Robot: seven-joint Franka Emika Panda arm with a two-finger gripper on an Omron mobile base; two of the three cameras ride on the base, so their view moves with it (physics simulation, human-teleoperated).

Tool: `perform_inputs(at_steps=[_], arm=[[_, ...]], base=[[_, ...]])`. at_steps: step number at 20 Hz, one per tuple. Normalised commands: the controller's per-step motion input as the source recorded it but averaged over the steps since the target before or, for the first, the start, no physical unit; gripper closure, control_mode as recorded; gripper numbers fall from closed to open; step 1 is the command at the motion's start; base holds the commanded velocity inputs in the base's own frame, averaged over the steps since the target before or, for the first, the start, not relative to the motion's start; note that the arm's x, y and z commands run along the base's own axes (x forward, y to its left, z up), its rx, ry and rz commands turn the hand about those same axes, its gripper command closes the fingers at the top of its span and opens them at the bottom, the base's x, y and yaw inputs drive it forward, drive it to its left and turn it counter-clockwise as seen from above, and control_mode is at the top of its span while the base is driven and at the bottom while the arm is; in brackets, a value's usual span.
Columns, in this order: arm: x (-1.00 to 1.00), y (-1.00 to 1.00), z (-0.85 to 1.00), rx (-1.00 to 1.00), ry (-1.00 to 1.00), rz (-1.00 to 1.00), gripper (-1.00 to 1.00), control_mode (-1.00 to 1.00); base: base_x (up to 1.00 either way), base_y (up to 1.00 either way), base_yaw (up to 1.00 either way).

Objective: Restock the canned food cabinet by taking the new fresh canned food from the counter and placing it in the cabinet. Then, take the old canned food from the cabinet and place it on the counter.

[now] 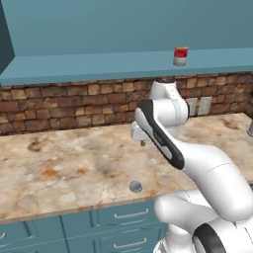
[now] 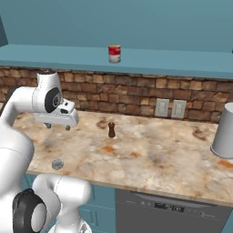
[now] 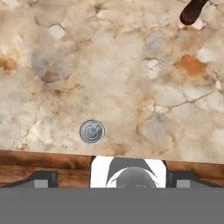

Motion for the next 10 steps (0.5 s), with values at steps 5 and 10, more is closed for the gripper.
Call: perform_inputs(at_steps=[5,10], arm=[[0.01,0.48,-1.0,-0.01,0.27,0.0,-1.0,-1.0],[0.0,0.24,-0.97,-0.11,0.18,0.0,-1.0,-1.0]], base=[[0.0,0.0,0.0],[0.0,0.0,0.0]])
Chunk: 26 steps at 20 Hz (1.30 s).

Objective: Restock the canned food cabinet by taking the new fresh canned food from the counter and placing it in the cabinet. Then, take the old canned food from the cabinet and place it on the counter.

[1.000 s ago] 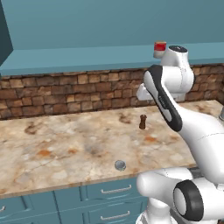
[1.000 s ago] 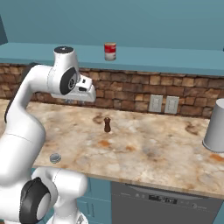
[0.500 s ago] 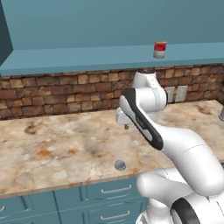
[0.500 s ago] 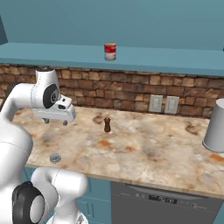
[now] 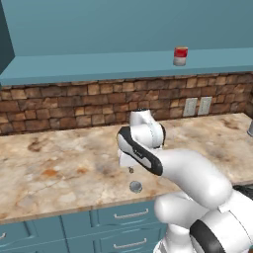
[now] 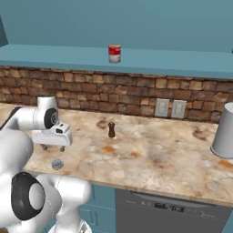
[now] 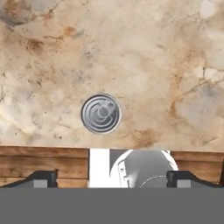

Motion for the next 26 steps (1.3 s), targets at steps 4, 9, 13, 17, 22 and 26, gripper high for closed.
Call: perform_inputs(at_steps=[4,9,13,17,22,26], arm=[[0.0,0.14,-0.82,-0.08,0.03,0.0,-1.0,-1.0],[0.02,0.07,-0.68,-0.01,0.0,0.0,-1.0,-1.0],[0.0,0.0,-0.61,0.0,-0.01,0.0,-1.0,-1.0],[0.01,0.0,-0.33,0.0,-0.05,0.0,-1.0,-1.0],[0.14,0.0,-0.2,0.0,-0.09,0.0,-1.0,-1.0],[0.04,-0.06,-0.42,-0.04,-0.1,0.0,1.0,-1.0]], base=[[0.0,0.0,0.0],[0.0,0.0,0.0],[0.0,0.0,0.0],[0.0,0.0,0.0],[0.0,0.0,0.0],[0.0,0.0,0.0]])
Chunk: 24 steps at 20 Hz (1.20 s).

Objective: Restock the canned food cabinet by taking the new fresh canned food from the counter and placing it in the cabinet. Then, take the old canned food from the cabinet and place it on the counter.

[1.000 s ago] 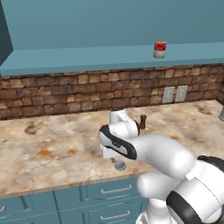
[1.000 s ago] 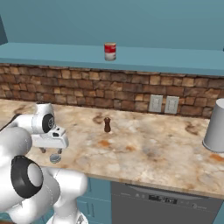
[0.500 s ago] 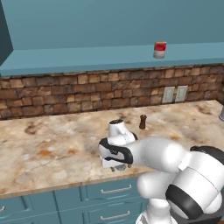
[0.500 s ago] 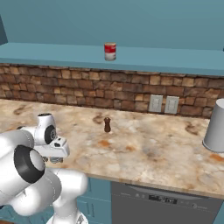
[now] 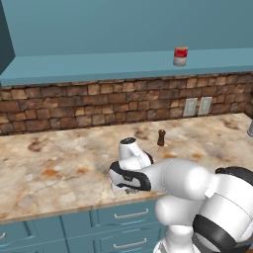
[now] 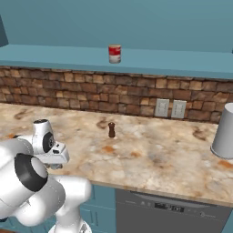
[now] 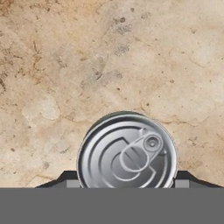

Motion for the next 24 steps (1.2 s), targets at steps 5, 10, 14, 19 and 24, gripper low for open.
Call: perform_inputs(at_steps=[5,10,14,19,24], arm=[[0.01,-0.03,-0.02,0.0,-0.01,0.0,1.0,-1.0],[-0.43,-0.12,0.43,0.0,-0.19,0.0,1.0,-1.0],[-0.84,-0.5,1.0,0.0,-0.58,0.0,1.0,-1.0],[-0.71,-0.75,1.0,0.09,-0.53,0.0,1.0,-1.0],[-0.67,-0.57,1.0,0.08,-0.47,0.0,1.0,-1.0]], base=[[0.0,0.0,0.0],[0.0,0.0,0.0],[0.0,0.0,0.0],[0.0,0.0,0.0],[0.0,0.0,0.0]])
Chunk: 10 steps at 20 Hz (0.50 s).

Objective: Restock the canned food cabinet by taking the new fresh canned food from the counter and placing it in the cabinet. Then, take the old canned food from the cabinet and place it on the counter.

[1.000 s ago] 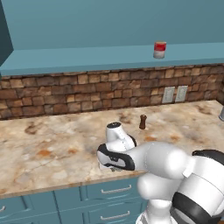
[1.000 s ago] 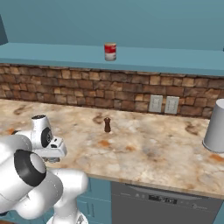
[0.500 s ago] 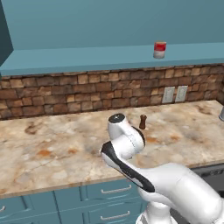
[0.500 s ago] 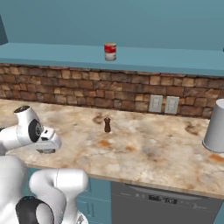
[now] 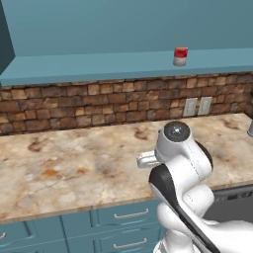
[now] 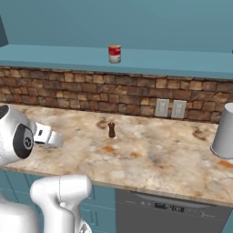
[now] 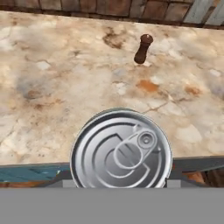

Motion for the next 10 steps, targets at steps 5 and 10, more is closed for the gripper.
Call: perform_inputs(at_steps=[5,10], arm=[[-0.6,-0.31,1.0,0.03,-0.44,0.0,1.0,-1.0],[-0.25,-0.05,1.0,0.01,-0.45,0.08,1.0,-1.0]], base=[[0.0,0.0,0.0],[0.0,0.0,0.0]])
